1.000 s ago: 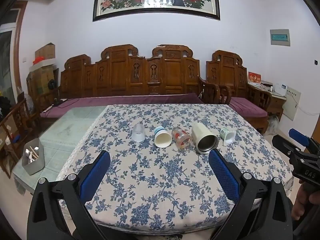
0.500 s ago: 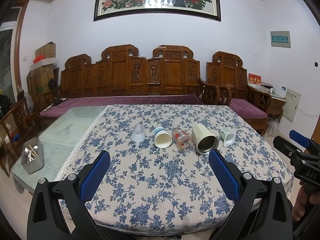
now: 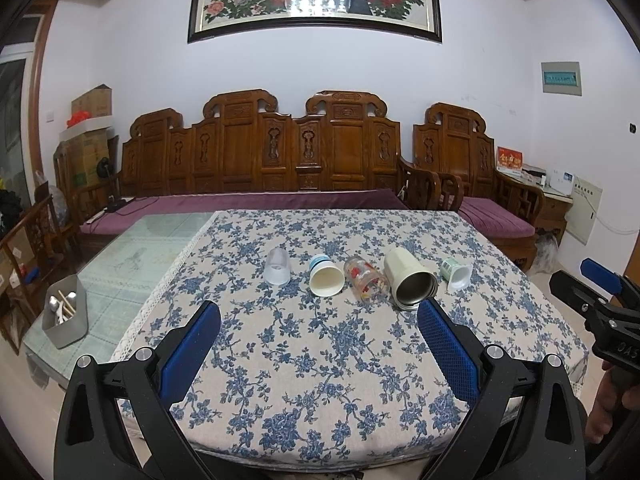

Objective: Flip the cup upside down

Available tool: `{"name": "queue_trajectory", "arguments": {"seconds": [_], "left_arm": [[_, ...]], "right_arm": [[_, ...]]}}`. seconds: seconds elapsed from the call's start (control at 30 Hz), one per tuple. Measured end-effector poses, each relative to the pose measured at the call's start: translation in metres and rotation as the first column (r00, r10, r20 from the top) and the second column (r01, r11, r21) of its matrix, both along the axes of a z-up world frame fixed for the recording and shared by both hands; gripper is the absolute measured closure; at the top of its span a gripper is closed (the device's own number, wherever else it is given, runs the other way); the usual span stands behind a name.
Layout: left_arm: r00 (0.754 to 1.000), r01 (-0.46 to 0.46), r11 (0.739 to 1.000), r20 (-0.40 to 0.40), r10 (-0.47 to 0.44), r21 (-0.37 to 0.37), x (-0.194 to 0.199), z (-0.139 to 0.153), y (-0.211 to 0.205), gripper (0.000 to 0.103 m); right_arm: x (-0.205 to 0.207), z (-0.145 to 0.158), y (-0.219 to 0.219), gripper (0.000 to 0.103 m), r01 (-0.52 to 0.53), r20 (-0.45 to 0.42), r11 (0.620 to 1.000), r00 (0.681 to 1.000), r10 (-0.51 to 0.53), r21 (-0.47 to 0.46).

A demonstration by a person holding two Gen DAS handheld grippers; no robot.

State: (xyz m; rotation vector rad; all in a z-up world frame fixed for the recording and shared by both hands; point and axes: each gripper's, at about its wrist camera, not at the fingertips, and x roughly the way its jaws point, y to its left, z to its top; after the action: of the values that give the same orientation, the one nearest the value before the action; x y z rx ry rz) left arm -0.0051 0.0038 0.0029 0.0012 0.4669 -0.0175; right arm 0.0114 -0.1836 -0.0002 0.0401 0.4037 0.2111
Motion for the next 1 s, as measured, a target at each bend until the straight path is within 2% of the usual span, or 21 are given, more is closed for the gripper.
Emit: {"name": "queue_trajectory", "arguments": {"seconds": [1.0], "left_arm": [[1.0, -0.007, 1.0, -0.012, 0.007, 0.0, 0.0029, -0.0027, 0.0027, 0.008]], "right_arm": [[-0.0009, -0.0001, -0.0023, 0.002, 0.002, -0.001, 1.0, 1.0, -0.002, 0.005]]}}
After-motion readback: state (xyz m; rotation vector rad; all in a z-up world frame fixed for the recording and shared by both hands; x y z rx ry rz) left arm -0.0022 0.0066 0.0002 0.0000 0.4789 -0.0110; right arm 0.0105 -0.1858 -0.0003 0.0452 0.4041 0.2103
